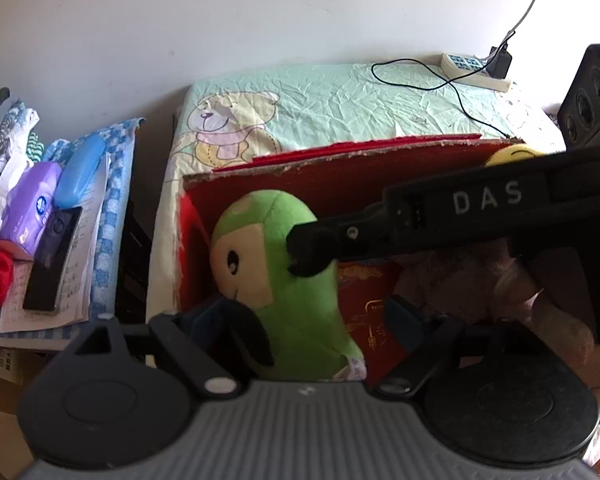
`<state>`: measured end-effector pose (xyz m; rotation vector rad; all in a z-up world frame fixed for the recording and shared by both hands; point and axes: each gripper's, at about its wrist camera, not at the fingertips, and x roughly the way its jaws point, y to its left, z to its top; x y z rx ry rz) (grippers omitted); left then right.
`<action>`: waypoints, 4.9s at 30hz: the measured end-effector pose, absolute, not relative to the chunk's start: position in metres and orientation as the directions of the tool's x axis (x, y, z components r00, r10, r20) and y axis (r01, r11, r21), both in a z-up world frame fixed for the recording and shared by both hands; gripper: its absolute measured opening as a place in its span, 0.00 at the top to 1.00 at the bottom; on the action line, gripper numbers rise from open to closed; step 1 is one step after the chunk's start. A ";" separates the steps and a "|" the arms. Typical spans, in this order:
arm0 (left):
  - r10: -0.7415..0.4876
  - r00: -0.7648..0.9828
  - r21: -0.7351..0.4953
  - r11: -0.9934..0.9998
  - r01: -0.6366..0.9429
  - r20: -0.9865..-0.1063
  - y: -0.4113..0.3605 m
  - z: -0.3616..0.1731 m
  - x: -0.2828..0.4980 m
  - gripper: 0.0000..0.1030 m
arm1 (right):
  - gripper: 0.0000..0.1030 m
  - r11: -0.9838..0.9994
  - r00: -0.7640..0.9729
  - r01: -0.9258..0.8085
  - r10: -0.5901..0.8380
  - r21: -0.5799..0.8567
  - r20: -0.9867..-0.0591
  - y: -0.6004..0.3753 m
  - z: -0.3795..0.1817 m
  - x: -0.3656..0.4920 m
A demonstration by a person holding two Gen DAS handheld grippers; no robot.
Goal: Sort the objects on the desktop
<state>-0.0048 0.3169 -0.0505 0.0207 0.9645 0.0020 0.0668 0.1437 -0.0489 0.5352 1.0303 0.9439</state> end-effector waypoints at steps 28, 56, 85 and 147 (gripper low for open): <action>0.047 0.540 0.036 0.999 -0.031 -0.840 0.317 -0.051 -0.012 0.31 | 0.74 0.487 0.100 -0.454 0.860 0.746 -0.501 0.157 -0.050 0.064; 0.102 0.550 0.081 0.995 -0.063 -0.829 0.315 -0.046 -0.014 0.28 | 0.72 0.501 0.166 -0.472 0.859 0.726 -0.485 0.152 -0.046 0.063; 0.119 0.564 0.088 0.993 -0.082 -0.817 0.311 -0.047 -0.017 0.17 | 0.72 0.570 0.236 -0.498 0.814 0.653 -0.531 0.154 -0.039 0.058; 0.086 0.566 0.040 0.995 -0.093 -0.820 0.309 -0.056 -0.030 0.12 | 0.71 0.660 0.372 -0.540 0.744 0.522 -0.555 0.157 -0.028 0.035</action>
